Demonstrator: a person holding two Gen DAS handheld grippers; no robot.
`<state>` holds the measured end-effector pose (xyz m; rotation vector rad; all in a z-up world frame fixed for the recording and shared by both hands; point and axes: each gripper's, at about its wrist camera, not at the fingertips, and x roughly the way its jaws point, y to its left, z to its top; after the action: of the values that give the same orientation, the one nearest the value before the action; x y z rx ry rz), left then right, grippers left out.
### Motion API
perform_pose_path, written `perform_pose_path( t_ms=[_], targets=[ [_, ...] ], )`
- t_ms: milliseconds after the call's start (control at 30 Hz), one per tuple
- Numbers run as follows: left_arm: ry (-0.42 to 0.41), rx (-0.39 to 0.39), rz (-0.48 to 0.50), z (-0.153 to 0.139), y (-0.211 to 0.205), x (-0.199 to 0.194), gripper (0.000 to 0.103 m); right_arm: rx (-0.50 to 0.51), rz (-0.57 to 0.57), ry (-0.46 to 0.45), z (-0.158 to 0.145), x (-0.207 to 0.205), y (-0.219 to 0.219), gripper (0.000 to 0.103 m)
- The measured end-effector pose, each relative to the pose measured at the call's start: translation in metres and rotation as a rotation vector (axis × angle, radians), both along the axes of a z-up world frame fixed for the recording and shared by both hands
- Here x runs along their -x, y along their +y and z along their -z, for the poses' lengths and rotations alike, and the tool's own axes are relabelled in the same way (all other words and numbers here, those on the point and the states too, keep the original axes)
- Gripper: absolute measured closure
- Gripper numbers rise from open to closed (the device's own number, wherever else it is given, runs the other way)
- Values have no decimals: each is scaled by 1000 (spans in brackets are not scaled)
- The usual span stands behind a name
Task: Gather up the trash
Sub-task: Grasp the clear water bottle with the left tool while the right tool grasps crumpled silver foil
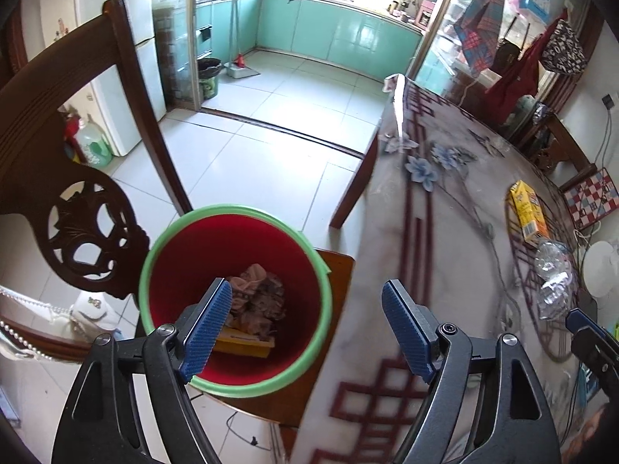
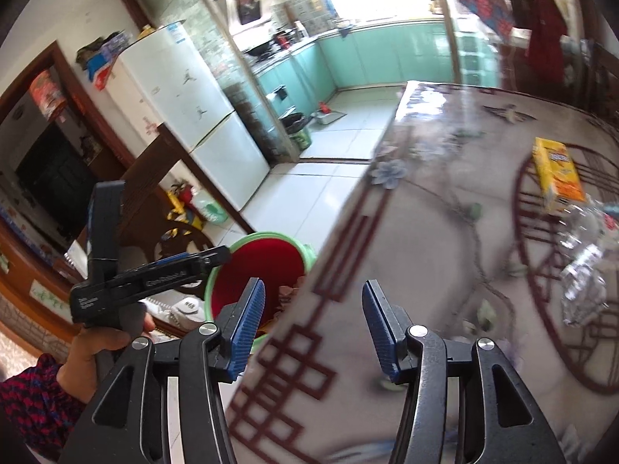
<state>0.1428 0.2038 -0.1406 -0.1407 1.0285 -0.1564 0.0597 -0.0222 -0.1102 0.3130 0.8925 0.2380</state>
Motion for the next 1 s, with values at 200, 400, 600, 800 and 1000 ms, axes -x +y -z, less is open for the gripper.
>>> perform_pose_path(
  t_ms=[200, 400, 600, 800, 1000],
  targets=[
    [14, -3, 78, 1, -41, 10, 23, 71, 180, 27, 7, 25, -78, 43],
    [22, 4, 145, -3, -91, 23, 23, 182, 354, 31, 13, 29, -157, 36],
    [-45, -19, 284, -25, -158, 33, 22, 219, 266, 142, 46, -4, -195, 35],
    [-109, -122, 457, -42, -233, 36, 21, 226, 157, 209, 84, -20, -206, 54],
    [-135, -165, 616, -45, -301, 33, 20, 120, 221, 123, 71, 30, -252, 65]
  ],
)
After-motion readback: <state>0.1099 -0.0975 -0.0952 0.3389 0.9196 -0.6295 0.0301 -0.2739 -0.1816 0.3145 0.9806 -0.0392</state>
